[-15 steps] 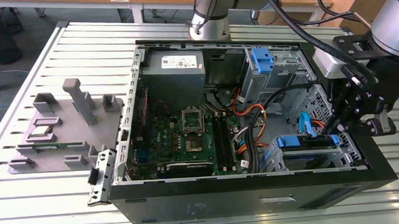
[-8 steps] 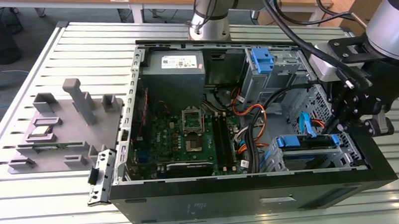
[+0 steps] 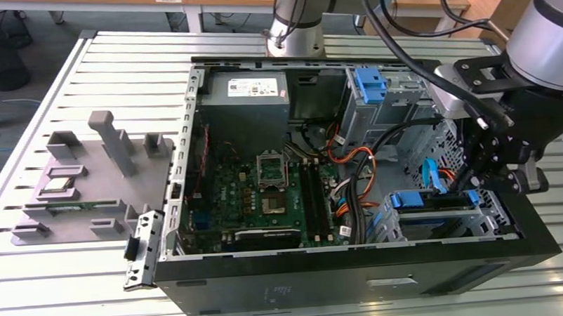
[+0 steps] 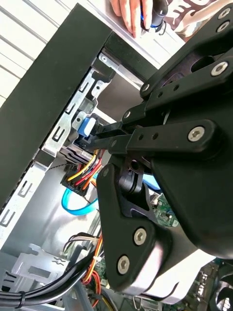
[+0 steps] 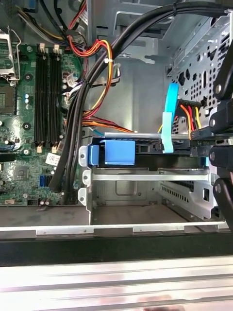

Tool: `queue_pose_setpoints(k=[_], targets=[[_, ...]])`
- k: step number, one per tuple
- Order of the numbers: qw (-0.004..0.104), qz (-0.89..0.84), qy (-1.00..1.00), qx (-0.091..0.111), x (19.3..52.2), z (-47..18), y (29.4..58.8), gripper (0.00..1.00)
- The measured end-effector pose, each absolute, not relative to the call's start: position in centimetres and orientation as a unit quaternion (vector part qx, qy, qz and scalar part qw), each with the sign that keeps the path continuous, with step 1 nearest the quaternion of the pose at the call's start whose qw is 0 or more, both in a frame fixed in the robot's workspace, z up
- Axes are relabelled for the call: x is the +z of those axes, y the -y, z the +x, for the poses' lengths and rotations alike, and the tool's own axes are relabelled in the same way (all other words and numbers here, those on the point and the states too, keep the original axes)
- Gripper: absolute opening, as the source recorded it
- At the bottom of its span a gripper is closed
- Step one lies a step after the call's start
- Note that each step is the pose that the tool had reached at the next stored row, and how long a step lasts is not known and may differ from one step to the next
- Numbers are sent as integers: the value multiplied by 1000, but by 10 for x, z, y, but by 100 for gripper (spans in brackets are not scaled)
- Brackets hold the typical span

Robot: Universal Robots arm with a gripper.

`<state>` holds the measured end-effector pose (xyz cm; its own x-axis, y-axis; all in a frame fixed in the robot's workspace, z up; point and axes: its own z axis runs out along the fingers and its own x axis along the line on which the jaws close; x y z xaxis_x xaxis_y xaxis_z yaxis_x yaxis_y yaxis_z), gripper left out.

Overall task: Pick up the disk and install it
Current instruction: 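Insert the second disk wire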

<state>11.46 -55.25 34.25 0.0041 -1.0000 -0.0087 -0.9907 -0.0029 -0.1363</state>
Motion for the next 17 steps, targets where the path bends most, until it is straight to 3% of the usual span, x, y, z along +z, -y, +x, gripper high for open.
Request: queue_pose_setpoints(k=[17], targets=[[63, -707, -702, -52, 337, 108, 553, 17]])
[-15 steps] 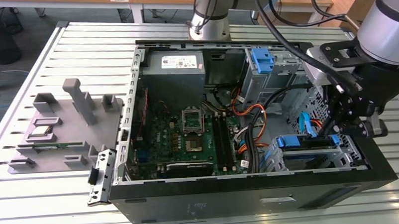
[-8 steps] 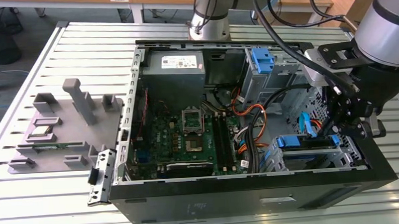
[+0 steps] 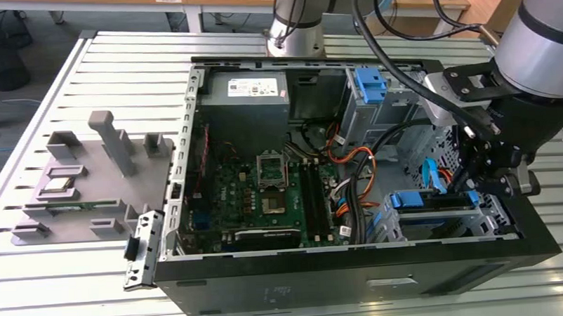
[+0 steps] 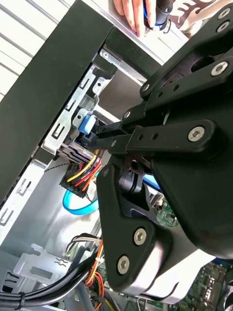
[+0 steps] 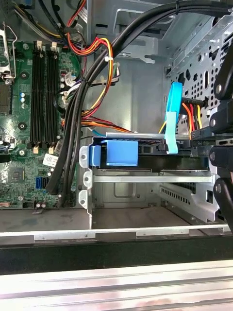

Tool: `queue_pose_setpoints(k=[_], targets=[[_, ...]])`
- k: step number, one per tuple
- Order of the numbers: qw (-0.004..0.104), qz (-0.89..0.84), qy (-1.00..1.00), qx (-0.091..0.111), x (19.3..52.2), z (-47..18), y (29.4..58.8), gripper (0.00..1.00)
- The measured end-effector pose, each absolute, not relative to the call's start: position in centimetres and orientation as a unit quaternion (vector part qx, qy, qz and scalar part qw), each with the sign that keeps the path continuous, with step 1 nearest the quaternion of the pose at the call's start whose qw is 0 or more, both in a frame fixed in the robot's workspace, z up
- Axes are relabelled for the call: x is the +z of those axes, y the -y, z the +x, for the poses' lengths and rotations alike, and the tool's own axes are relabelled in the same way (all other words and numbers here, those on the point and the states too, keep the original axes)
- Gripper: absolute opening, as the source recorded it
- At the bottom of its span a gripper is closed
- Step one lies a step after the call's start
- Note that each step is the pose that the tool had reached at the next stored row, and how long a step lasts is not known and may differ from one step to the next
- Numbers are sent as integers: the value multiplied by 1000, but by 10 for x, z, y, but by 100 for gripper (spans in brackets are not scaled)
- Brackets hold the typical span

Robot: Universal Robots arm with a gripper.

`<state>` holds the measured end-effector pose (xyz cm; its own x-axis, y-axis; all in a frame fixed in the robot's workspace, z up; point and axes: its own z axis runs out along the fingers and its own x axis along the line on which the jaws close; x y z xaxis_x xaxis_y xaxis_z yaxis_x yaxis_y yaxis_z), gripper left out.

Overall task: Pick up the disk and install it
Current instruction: 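Insert the second disk wire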

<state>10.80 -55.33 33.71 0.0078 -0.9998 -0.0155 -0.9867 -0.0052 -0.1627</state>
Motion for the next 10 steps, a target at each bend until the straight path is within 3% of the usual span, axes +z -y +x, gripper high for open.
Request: queue_pose_setpoints(k=[10], targets=[[71, -707, -701, -58, 336, 104, 554, 17]])
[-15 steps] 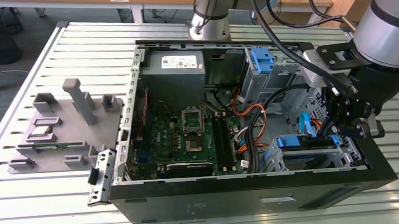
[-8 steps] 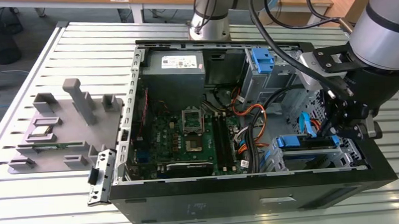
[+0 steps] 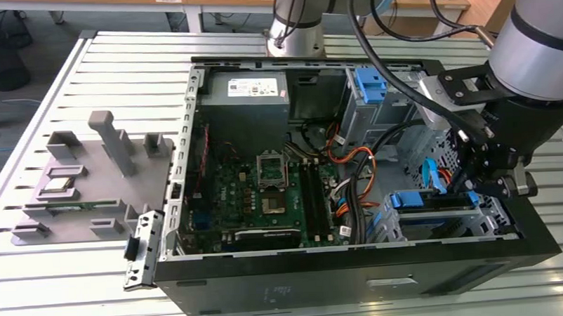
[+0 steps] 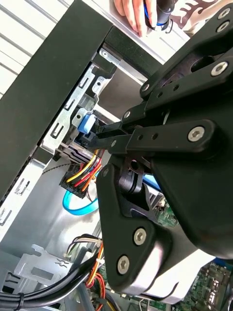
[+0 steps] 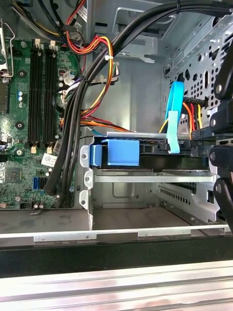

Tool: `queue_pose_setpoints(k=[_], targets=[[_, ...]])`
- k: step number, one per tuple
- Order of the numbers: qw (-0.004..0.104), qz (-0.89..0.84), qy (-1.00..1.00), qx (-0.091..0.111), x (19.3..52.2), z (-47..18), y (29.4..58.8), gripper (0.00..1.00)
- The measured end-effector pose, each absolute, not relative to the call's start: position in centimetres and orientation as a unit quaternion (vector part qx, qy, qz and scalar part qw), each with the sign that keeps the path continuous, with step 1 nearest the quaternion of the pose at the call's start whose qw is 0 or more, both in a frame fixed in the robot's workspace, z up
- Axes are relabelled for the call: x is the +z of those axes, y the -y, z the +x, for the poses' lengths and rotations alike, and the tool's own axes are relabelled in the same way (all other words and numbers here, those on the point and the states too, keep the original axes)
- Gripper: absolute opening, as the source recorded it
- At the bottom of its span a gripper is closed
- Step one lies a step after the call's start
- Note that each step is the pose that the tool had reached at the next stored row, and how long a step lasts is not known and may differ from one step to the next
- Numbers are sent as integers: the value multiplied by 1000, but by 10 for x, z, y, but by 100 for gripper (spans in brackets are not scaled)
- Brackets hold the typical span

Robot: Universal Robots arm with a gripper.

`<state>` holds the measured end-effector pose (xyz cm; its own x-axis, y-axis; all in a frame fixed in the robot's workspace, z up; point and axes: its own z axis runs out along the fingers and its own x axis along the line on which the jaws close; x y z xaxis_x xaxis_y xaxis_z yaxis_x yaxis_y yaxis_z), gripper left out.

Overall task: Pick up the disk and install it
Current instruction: 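Insert the second disk wire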

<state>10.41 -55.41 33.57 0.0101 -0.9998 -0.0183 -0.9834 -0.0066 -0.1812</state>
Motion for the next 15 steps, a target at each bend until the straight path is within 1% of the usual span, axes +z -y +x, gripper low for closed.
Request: queue_pose_setpoints(k=[15], targets=[[71, -701, -707, -58, 334, 102, 554, 17]])
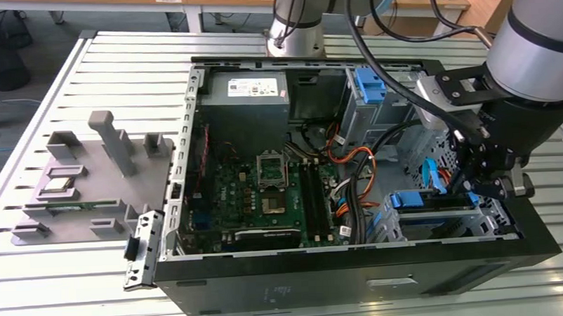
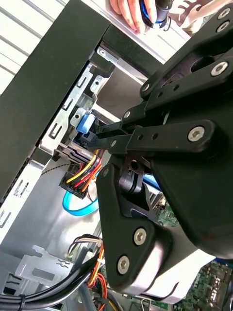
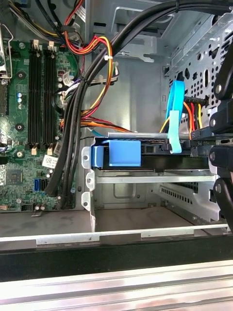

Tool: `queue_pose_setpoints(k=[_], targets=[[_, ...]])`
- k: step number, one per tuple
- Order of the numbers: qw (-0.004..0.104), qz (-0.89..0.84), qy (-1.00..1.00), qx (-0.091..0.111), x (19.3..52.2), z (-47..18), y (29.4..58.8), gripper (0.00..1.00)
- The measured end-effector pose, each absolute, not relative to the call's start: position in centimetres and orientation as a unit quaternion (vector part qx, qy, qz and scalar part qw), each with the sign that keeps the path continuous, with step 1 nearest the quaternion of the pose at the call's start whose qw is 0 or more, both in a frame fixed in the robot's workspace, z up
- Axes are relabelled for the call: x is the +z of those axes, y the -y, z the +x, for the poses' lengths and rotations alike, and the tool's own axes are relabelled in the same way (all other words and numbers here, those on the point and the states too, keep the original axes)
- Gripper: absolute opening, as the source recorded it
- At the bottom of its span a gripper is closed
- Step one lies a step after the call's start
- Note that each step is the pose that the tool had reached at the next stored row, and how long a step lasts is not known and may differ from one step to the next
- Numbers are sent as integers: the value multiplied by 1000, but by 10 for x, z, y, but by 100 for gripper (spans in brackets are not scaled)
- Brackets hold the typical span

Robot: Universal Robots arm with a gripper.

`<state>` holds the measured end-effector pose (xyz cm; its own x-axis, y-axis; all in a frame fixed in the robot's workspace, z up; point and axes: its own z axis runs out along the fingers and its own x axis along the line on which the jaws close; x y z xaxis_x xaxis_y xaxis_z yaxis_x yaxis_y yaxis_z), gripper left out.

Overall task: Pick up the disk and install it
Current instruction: 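Insert the second disk wire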

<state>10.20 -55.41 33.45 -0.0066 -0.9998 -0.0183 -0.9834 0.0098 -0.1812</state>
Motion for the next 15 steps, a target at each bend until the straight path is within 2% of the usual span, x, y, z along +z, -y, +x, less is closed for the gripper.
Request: queue_pose_setpoints(k=[15], targets=[[71, -699, -709, -58, 331, 102, 554, 17]])
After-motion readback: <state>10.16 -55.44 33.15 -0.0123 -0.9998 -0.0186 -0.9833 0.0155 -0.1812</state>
